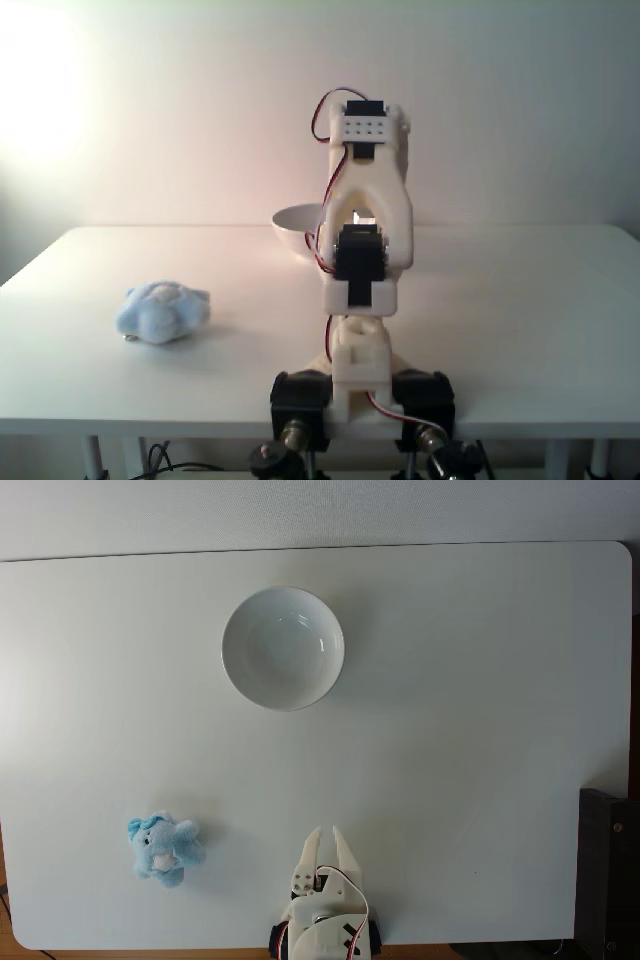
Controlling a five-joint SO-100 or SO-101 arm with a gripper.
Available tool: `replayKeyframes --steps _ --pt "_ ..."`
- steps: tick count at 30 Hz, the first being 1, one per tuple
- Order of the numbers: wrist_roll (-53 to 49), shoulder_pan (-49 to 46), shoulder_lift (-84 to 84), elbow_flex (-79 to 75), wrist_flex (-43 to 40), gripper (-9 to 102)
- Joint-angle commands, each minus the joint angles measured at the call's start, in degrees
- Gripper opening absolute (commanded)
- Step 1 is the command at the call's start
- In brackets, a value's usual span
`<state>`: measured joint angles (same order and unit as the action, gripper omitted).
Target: Grasp a skyblue doll and put it into the bowl.
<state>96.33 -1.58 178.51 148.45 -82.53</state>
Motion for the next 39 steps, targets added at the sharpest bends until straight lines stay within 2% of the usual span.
replayKeyframes --steps 1,17,30,34,39 --pt "0.26 -0.35 17.67 -3.87 0.53 5" --pt "0.18 0.26 16.88 -23.82 0.53 5" --pt "-0.44 0.44 16.96 -25.49 0.53 6" --pt "-0.53 0.53 16.96 -25.58 0.62 19" --pt "-0.62 0.97 16.96 -25.14 0.53 52"
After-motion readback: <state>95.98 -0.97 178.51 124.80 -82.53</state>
